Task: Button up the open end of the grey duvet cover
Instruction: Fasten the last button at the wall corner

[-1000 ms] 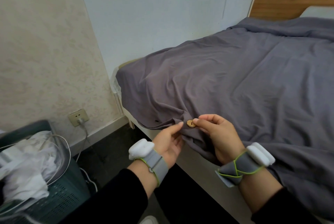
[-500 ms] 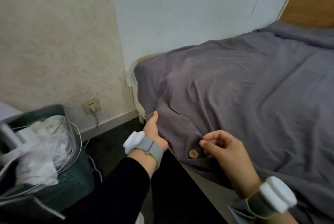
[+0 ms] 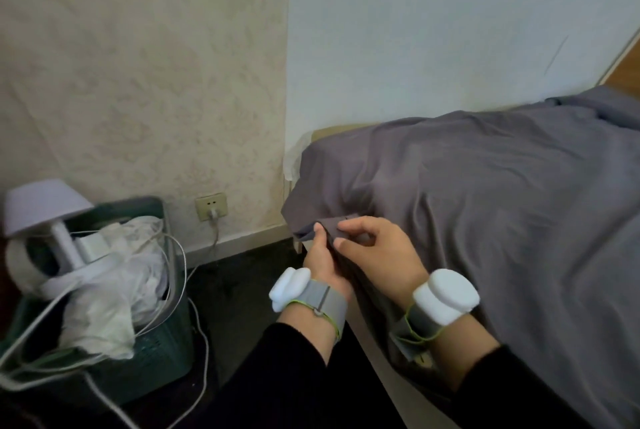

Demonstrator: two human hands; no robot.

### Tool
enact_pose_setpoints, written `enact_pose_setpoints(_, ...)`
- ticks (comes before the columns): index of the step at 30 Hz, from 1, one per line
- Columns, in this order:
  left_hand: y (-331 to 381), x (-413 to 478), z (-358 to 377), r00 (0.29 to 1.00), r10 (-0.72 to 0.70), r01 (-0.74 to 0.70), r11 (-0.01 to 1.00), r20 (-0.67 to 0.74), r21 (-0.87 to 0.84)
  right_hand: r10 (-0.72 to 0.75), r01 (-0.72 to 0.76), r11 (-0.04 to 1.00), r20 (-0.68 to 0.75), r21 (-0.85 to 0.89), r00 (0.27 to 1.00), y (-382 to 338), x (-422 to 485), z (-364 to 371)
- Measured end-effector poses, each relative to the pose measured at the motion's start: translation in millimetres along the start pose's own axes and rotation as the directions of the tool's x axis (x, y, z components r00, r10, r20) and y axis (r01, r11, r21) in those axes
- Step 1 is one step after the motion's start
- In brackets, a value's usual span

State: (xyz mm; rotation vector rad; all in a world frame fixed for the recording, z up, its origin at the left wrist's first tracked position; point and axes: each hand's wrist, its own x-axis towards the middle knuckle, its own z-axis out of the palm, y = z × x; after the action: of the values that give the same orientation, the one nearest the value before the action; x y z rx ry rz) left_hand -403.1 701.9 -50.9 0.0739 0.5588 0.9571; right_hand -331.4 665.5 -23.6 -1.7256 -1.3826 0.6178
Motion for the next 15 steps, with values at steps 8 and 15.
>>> enact_pose_setpoints(8, 5, 24, 8, 0.998, -0.043, 0.050, 0.991, -0.055, 0.122, 0.040, -0.040, 0.999, -0.093, 0.007, 0.995, 12, 29, 10)
enact_pose_setpoints(15, 10, 31, 6, 0.994, -0.104, 0.108, 0.959, -0.028, 0.263, 0.194, -0.181, 0.971, -0.070, 0.155, 0.978, 15, 43, 11)
